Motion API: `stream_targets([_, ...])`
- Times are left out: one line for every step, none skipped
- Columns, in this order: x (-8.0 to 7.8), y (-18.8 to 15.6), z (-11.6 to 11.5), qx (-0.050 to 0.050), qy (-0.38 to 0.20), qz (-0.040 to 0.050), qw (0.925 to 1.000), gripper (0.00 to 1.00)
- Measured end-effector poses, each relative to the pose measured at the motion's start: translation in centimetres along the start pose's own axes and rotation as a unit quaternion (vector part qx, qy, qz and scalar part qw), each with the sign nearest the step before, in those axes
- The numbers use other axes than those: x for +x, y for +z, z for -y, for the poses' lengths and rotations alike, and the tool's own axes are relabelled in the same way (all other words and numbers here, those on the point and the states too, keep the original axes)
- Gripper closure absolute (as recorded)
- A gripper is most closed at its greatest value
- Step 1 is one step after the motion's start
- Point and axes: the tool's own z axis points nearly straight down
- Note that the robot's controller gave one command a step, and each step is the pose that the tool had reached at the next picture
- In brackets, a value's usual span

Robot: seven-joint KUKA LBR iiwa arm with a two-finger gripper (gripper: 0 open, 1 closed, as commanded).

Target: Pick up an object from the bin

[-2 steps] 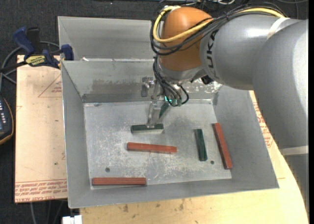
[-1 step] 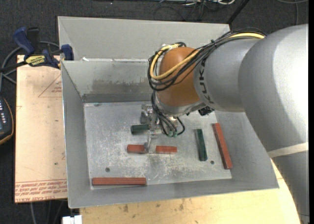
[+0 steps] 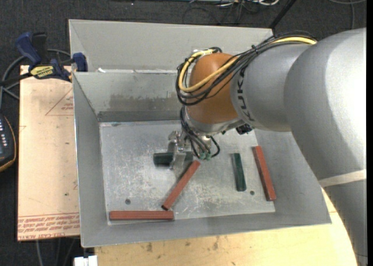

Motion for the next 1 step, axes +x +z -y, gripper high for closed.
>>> stream_targets([3.0,-15.94,-4.71,-0.001,-0.035,0.0027,0.9994,1.0])
